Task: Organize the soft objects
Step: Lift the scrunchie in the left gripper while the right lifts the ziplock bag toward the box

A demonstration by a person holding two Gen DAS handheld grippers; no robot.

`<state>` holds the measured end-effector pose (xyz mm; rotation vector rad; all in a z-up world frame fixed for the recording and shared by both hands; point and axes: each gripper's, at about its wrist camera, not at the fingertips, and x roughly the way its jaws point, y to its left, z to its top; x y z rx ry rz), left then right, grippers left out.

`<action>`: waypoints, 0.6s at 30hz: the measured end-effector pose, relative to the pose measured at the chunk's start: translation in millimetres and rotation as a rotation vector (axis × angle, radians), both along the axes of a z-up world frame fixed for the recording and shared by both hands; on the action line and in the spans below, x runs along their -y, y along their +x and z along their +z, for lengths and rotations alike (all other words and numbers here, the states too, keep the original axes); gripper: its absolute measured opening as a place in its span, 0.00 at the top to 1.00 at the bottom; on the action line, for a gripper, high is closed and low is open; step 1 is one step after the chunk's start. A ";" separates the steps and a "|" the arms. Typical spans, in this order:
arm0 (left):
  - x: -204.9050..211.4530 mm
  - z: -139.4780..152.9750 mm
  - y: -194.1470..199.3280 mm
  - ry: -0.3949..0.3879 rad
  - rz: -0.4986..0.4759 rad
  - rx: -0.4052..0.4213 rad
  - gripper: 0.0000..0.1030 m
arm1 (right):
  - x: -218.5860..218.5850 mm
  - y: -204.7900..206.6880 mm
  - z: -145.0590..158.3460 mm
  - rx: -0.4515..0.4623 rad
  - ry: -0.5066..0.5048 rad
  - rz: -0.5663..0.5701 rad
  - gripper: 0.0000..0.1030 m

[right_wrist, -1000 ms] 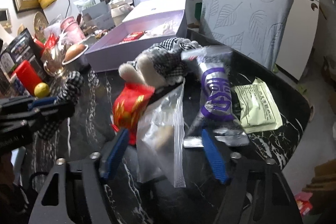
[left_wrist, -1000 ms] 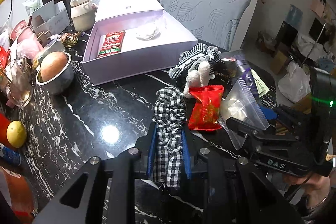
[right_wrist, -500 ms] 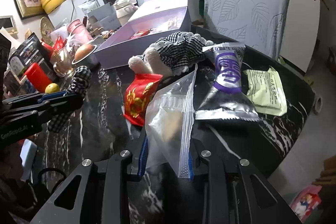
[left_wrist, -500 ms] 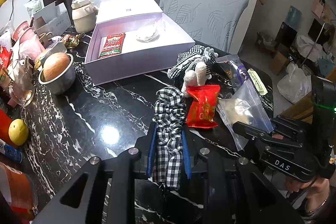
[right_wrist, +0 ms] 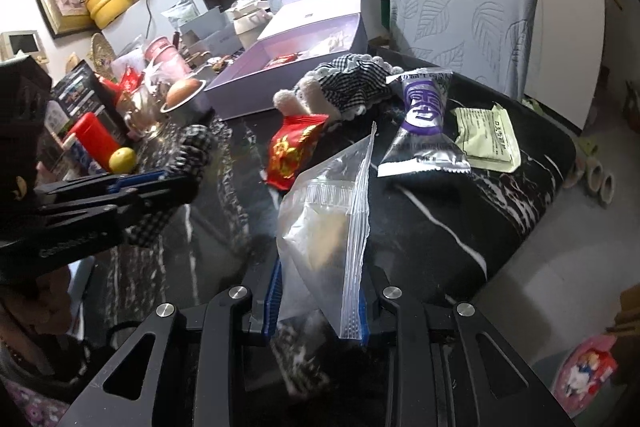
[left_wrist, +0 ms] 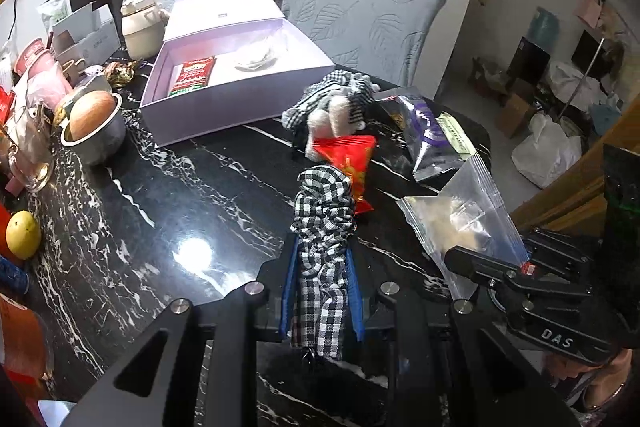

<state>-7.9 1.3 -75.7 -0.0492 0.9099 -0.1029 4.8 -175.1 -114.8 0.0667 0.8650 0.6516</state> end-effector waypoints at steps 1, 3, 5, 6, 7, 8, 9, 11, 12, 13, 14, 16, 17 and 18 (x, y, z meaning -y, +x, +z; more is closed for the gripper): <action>2.2 1.5 -1.5 0.003 -0.005 0.005 0.79 | 1.8 -2.0 1.6 0.002 0.002 0.002 0.72; 5.2 4.7 -4.5 0.004 -0.011 0.015 0.79 | 4.3 -7.4 7.6 0.015 0.003 0.007 0.72; 7.7 9.3 -7.1 0.009 -0.013 0.030 0.79 | 4.6 -10.4 13.4 0.028 0.000 0.010 0.72; 8.8 11.9 -8.3 0.012 -0.015 0.038 0.79 | 5.2 -12.3 16.9 0.035 -0.001 0.012 0.72; 9.7 13.9 -8.9 0.013 -0.017 0.044 0.79 | 5.7 -13.9 20.4 0.041 0.000 0.016 0.72; 10.8 18.0 -10.2 0.014 -0.021 0.055 0.79 | 5.5 -15.3 24.4 0.048 0.001 0.020 0.72; 11.9 21.2 -10.9 0.016 -0.024 0.064 0.79 | 6.5 -16.7 28.1 0.055 0.004 0.024 0.72; 14.6 29.6 -12.5 0.022 -0.029 0.089 0.79 | 6.3 -19.3 38.9 0.078 0.013 0.038 0.72; 15.4 33.3 -13.3 0.022 -0.032 0.098 0.79 | 6.7 -20.2 44.3 0.091 0.016 0.043 0.72; 16.0 37.3 -13.7 0.022 -0.035 0.109 0.79 | 7.0 -20.9 50.5 0.106 0.017 0.048 0.72; 17.2 43.8 -14.3 0.021 -0.039 0.127 0.79 | 7.2 -21.6 56.4 0.120 0.018 0.050 0.72; 18.6 53.7 -14.1 0.021 -0.041 0.155 0.79 | 7.4 -21.6 69.6 0.146 0.031 0.057 0.72; 18.9 59.9 -13.4 0.022 -0.041 0.172 0.79 | 7.3 -21.0 75.2 0.159 0.040 0.064 0.72; 19.2 66.3 -12.6 0.024 -0.042 0.191 0.79 | 6.5 -20.1 80.9 0.173 0.050 0.074 0.72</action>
